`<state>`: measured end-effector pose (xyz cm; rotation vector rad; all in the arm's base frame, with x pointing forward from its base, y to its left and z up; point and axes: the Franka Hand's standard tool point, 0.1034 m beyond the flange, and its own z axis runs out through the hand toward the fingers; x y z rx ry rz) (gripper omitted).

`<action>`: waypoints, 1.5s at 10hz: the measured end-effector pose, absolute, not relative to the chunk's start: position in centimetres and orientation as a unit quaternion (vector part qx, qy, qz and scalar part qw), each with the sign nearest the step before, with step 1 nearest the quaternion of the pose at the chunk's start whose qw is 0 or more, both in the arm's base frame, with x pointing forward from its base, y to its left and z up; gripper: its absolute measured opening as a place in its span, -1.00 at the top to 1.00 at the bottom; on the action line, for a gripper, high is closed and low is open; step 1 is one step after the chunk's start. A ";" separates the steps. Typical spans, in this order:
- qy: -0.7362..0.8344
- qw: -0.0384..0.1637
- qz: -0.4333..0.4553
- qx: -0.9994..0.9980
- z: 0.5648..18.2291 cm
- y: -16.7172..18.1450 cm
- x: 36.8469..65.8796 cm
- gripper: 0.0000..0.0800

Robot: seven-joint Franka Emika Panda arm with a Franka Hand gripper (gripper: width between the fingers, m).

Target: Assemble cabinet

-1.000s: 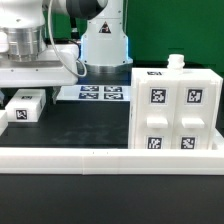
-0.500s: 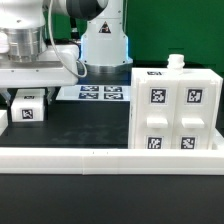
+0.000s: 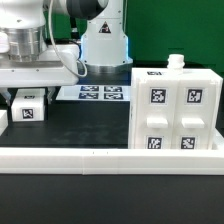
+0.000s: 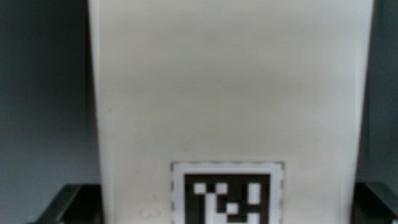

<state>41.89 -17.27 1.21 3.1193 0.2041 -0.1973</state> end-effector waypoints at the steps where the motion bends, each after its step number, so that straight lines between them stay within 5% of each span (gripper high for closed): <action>1: 0.064 -0.001 -0.063 0.996 3.0 -16.2 42.5 -0.41; 9: -0.015 -0.023 -0.037 0.999 15.8 -5.8 46.9 -0.41; 11: -0.017 -0.018 -0.038 0.999 16.9 -3.0 49.3 -0.41; 15: -0.016 -0.018 -0.042 0.999 16.3 -3.5 48.8 -0.41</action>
Offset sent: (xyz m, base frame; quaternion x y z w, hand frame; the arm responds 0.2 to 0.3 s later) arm 0.0036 0.0255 0.0629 -0.0206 -0.0042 0.0190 0.9996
